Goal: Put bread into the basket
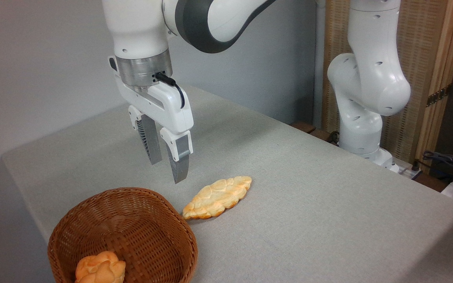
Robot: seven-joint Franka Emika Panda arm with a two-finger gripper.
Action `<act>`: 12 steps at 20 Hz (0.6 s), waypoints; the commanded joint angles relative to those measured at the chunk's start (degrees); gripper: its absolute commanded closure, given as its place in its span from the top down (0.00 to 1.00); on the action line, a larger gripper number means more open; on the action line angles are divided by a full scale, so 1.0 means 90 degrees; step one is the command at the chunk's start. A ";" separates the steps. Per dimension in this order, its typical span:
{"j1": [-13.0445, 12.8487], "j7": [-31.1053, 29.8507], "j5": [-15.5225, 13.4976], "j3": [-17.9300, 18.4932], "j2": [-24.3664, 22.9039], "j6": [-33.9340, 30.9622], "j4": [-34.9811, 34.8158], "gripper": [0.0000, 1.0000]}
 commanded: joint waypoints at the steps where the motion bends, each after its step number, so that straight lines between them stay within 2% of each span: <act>1: -0.0021 -0.0061 0.0031 0.0043 -0.0004 -0.0095 0.0069 1.00; 8: -0.0031 -0.0042 0.0031 0.0111 0.0005 -0.0076 0.0031 1.00; 12: -0.0031 -0.0022 0.0099 0.0199 -0.0267 0.0119 -0.0582 1.00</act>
